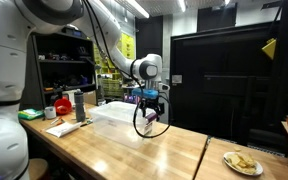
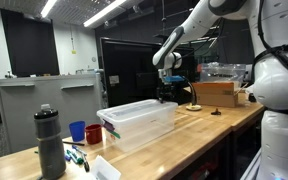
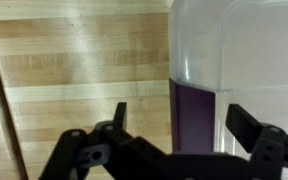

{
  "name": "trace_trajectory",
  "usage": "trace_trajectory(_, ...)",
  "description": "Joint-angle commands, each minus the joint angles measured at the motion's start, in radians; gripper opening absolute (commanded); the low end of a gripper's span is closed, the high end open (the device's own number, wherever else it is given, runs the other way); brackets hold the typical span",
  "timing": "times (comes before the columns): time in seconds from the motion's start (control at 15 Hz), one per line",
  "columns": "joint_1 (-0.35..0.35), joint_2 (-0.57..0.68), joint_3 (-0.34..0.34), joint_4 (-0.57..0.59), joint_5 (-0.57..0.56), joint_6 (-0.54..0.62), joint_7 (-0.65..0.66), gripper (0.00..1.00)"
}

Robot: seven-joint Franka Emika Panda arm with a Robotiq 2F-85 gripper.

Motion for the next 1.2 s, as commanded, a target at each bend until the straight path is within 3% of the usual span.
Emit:
trace_trajectory(0.0, -0.007, 0.017, -0.001, 0.031, 0.021, -0.015, -0.029, 1.00)
trace_trajectory(0.27, -0.016, 0.033, -0.002, 0.056, 0.035, -0.023, -0.044, 1.00)
trace_trajectory(0.33, -0.019, 0.037, -0.002, 0.065, 0.045, -0.027, -0.050, 0.81)
trace_trajectory(0.53, -0.027, 0.047, -0.001, 0.087, 0.067, -0.037, -0.065, 0.61)
trace_trajectory(0.8, -0.033, 0.056, -0.002, 0.113, 0.094, -0.049, -0.075, 0.27)
trace_trajectory(0.93, -0.039, 0.059, -0.002, 0.120, 0.103, -0.057, -0.089, 0.14)
trace_trajectory(1.13, -0.048, 0.051, -0.001, 0.117, 0.121, -0.078, -0.115, 0.12)
